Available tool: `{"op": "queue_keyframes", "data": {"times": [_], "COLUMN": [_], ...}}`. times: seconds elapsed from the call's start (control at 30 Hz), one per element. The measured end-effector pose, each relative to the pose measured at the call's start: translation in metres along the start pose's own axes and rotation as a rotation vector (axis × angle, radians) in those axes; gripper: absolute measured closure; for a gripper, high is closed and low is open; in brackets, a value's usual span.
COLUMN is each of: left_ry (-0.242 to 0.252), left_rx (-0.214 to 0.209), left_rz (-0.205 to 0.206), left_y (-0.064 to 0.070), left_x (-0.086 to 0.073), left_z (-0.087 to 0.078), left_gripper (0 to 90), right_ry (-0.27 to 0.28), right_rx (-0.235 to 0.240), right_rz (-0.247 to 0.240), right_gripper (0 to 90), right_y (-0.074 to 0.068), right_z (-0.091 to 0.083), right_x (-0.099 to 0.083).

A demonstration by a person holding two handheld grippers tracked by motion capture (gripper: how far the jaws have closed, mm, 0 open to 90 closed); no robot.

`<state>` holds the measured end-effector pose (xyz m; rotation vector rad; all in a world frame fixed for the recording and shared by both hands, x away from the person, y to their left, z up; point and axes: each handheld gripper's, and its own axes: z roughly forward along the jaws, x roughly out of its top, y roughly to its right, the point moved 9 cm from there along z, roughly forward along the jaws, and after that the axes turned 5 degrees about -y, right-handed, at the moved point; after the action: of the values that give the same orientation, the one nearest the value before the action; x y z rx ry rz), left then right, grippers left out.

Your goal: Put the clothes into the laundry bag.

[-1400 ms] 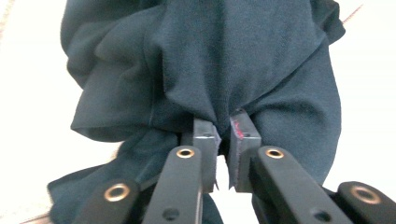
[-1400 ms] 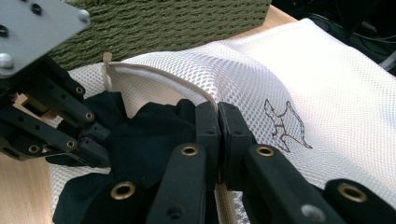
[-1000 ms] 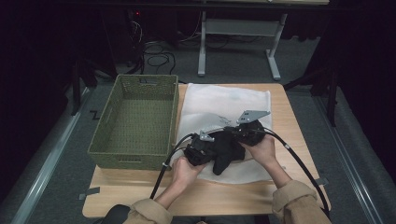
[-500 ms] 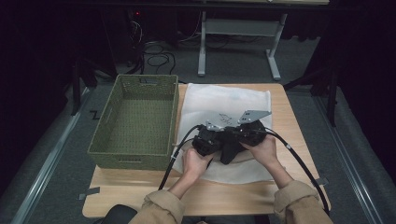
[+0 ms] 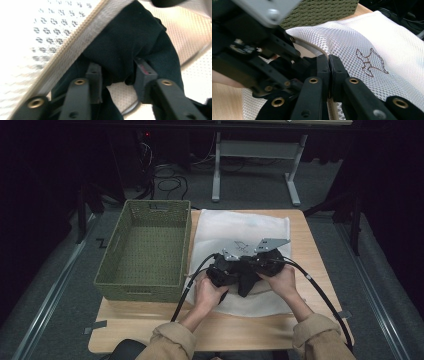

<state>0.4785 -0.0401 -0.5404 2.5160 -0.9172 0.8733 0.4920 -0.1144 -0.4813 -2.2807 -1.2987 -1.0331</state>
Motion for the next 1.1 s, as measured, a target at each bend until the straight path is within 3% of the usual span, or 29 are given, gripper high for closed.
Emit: {"op": "queue_keyframes", "data": {"times": [0.2,0.5,0.8,1.1], "left_ry": [-0.006,-0.087,-0.157,-0.202], "left_rx": [0.004,0.001,0.007,0.002], "left_rz": [0.017,0.018,0.006,-0.012], "left_y": [0.002,-0.005,-0.013,-0.015], "left_x": [-0.006,-0.029,-0.055,-0.069], "left_z": [-0.019,-0.035,-0.030,-0.019], "left_gripper": [46.8,40.8,39.1,39.4], "right_ry": [-0.006,0.000,0.007,0.005], "right_rx": [-0.002,-0.004,-0.003,-0.004], "right_rz": [0.006,0.009,0.006,0.005], "right_gripper": [88.8,88.8,88.8,88.8], "right_y": [0.001,0.001,0.002,0.002], "right_z": [-0.001,-0.002,-0.001,-0.001], "right_x": [0.000,0.000,0.001,0.001]}}
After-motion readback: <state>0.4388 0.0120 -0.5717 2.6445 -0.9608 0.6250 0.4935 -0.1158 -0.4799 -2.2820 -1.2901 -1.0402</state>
